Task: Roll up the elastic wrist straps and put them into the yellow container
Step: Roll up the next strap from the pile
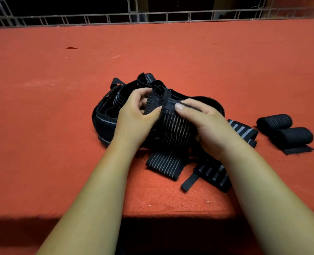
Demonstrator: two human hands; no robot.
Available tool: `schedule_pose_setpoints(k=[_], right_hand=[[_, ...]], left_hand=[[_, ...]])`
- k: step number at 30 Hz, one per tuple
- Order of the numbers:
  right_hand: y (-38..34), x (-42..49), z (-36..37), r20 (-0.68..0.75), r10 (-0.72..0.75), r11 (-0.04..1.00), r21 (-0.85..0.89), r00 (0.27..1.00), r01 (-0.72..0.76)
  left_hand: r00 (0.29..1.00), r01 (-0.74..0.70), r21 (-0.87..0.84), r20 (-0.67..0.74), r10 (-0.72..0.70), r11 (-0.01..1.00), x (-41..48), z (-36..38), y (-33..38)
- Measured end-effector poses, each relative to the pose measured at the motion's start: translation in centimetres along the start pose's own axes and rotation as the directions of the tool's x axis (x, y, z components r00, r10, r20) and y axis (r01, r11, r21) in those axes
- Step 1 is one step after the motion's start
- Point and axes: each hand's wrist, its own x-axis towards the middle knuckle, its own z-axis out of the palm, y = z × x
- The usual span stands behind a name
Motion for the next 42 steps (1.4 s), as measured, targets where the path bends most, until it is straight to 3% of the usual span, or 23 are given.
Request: schedule_pose_setpoints(k=[5,9,13,18,20,23,28,32,35,38,42], right_hand=[[0.0,-0.1,0.4,-0.103,-0.008,0.958,-0.285,0.995,-0.022],[-0.2,-0.1,0.3,-0.189,0.005,0.945,-0.319,0.982,-0.066],[0.0,0.5,-0.2,-0.318,-0.035,0.929,-0.360,0.948,-0.086],[0.4,1.1,-1.4,-0.486,-0.115,0.878,-0.457,0.867,-0.140],[0.6,1.2,-1.7,-0.503,-0.146,0.842,-0.515,0.852,-0.160],[0.5,1.0,-1.5,-0.481,-0.239,0.832,-0.549,0.844,-0.077],[-0.2,0.8,-0.6,-0.427,-0.456,0.813,-0.557,0.781,0.170],[-1.3,-0.1,0.3,-0.326,-0.341,0.935,-0.211,0.881,0.284],[-1.4,-0.5,0.6,-0.223,-0.277,0.960,-0.087,0.934,0.265],[-1.3,-0.6,0.4,-0.119,-0.299,0.944,-0.180,0.947,0.275],[-0.9,-0.2,0.3,-0.085,-0.349,0.904,-0.291,0.933,0.312]], left_hand=[[0.998,-0.038,0.013,0.041,0.037,0.999,-0.3,0.4,0.3],[0.999,-0.038,0.080,0.025,0.036,0.996,-0.4,0.5,0.4],[0.996,-0.003,0.154,-0.085,0.016,0.988,0.0,0.2,0.2],[0.945,0.106,0.072,-0.317,-0.078,0.992,0.8,-0.8,-0.5],[0.924,0.117,-0.071,-0.358,-0.135,0.991,1.1,-1.3,-0.5],[0.933,0.153,-0.353,-0.256,-0.252,0.923,1.1,-1.3,0.6],[0.922,0.238,-0.603,-0.106,-0.372,0.761,1.1,-0.7,2.1],[0.927,0.330,-0.691,0.107,-0.361,0.643,0.6,-0.2,2.9],[0.946,0.318,-0.642,0.168,-0.277,0.698,0.4,-0.1,2.8],[0.957,0.285,-0.571,0.214,-0.195,0.770,0.0,0.1,2.6],[0.965,0.252,-0.526,0.196,-0.173,0.812,0.0,-0.2,2.2]])
